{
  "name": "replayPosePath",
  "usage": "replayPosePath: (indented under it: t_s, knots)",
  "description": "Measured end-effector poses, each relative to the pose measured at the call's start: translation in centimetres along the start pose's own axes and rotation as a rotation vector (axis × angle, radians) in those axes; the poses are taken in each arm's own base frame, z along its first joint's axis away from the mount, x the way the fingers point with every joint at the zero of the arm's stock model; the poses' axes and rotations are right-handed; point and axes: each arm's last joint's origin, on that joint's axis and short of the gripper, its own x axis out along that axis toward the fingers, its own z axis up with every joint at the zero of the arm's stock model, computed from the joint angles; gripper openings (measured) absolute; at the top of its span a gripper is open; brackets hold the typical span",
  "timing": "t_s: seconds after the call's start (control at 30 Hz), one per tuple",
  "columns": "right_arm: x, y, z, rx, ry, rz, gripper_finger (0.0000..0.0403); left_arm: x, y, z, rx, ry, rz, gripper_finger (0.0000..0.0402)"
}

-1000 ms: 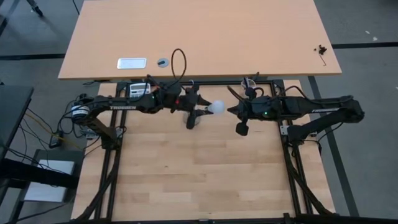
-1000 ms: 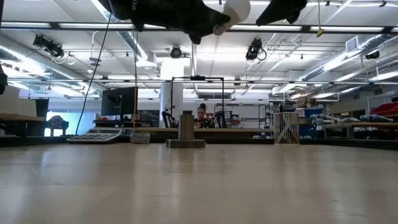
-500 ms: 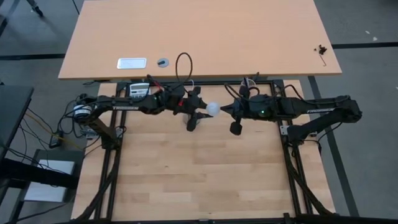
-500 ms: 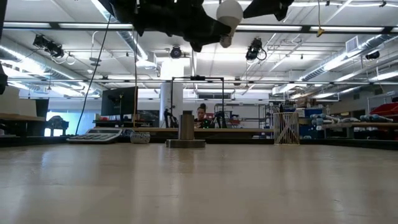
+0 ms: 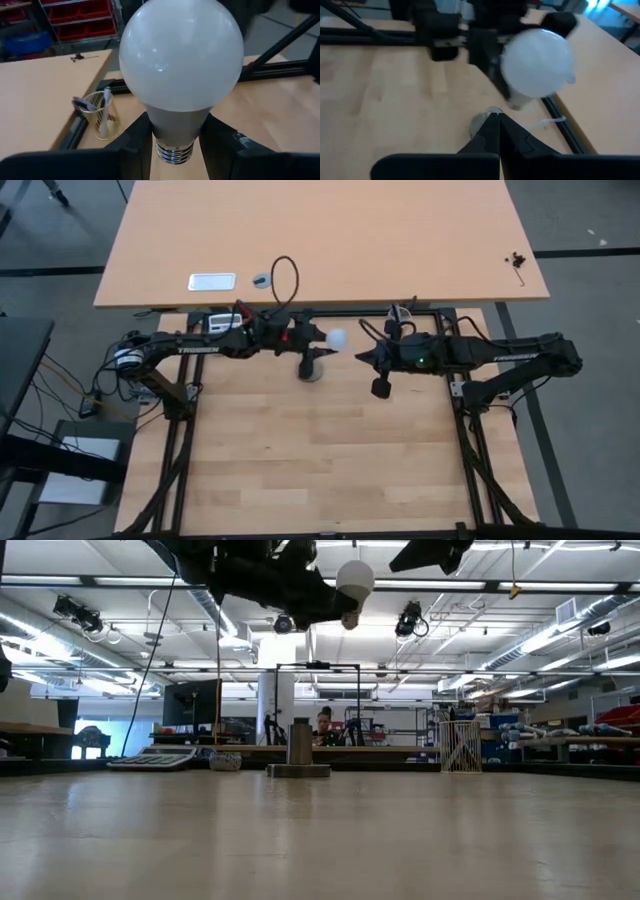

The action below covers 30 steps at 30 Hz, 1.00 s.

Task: Screw lightbulb
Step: Insert the lightbulb into the lamp

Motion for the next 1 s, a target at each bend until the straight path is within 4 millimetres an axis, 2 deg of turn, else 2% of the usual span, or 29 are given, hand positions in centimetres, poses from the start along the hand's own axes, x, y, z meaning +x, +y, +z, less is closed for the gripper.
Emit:
replayPosePath:
  t_s: [0.3, 0.43, 0.53, 0.83, 1.0]
  knots:
    - [0.9, 0.4, -2.2, -0.001, 0.058, -0.006, 0.0002, -1.3, 0.6, -3.2, -0.070, -0.035, 0.010, 0.0127]
    - [1.5, 0.6, -3.0, 0.009, 0.049, -0.004, 0.0002, -2.6, 0.6, -4.2, -0.089, -0.076, 0.035, 0.0127]
    - [1.8, 0.8, -3.5, 0.025, 0.035, -0.005, 0.0002, -3.4, 0.6, -5.8, -0.130, -0.091, 0.056, 0.0127]
    - [2.7, 1.1, -4.5, 0.062, -0.045, 0.001, 0.0002, -5.3, -0.4, -10.1, -0.174, -0.111, 0.148, 0.0126]
    - [3.2, 1.3, -5.2, 0.085, -0.107, 0.003, 0.0002, -5.6, -1.0, -12.2, -0.211, -0.089, 0.195, 0.0126]
